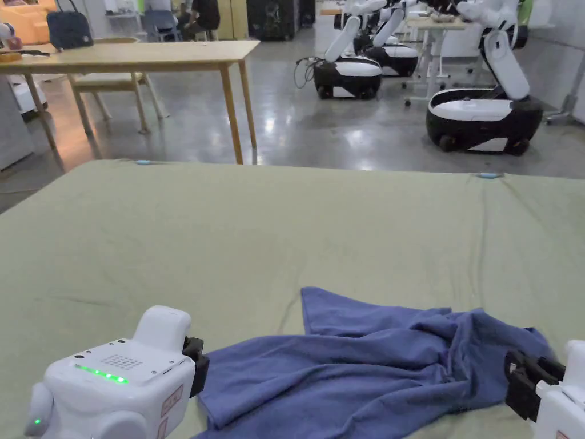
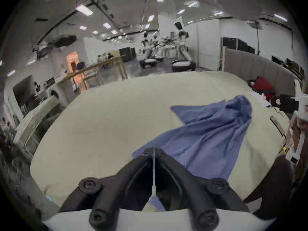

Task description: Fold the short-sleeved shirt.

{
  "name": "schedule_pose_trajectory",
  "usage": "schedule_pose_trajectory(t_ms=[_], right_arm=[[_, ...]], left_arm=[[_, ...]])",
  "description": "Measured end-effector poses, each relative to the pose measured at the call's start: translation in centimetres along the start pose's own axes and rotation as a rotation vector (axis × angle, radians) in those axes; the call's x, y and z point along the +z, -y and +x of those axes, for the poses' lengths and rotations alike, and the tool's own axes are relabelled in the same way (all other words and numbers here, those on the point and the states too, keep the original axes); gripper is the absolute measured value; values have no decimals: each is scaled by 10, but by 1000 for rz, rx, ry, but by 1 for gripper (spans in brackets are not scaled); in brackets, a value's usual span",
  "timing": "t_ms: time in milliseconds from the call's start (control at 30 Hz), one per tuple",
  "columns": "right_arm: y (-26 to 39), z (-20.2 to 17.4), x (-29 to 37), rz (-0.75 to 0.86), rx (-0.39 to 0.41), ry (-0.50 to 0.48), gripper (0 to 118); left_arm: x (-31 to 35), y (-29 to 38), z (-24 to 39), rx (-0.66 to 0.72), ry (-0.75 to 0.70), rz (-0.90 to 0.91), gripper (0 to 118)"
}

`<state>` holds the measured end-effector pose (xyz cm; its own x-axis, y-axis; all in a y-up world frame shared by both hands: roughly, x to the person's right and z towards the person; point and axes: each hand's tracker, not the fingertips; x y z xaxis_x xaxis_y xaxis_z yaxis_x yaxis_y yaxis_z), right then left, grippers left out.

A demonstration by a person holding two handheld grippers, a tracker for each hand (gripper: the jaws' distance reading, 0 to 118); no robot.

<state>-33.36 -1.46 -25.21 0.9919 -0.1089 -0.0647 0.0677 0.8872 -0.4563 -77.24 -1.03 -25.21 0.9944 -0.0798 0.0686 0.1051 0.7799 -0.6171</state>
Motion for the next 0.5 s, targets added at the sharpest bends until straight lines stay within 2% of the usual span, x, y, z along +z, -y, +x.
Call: schedule_pose_trajectory(t_ms=[133, 267, 300, 333, 367, 400, 500], right_arm=[[3, -13, -1, -14, 16, -12, 8], [2, -10, -6, -28, 27, 5, 8], [2, -8, -7, -30, 28, 12, 8], [2, -4, -7, -34, 28, 17, 8], [1, 0, -8, -37, 28, 24, 8], [0, 4, -10, -40, 28, 34, 8], [-3, 21, -11, -46, 29, 69, 8]], left_arm=[[-28, 10, -22, 61, -9, -53, 0], [-66, 11, -22, 80, -6, -105, 0], [-79, 11, -22, 78, -17, -125, 13], [-92, 11, -23, 69, -35, -134, 43], [-107, 13, -21, 54, -63, -145, 99], [-124, 13, -23, 40, -82, -176, 118], [-161, 19, -21, 41, -112, -209, 112]])
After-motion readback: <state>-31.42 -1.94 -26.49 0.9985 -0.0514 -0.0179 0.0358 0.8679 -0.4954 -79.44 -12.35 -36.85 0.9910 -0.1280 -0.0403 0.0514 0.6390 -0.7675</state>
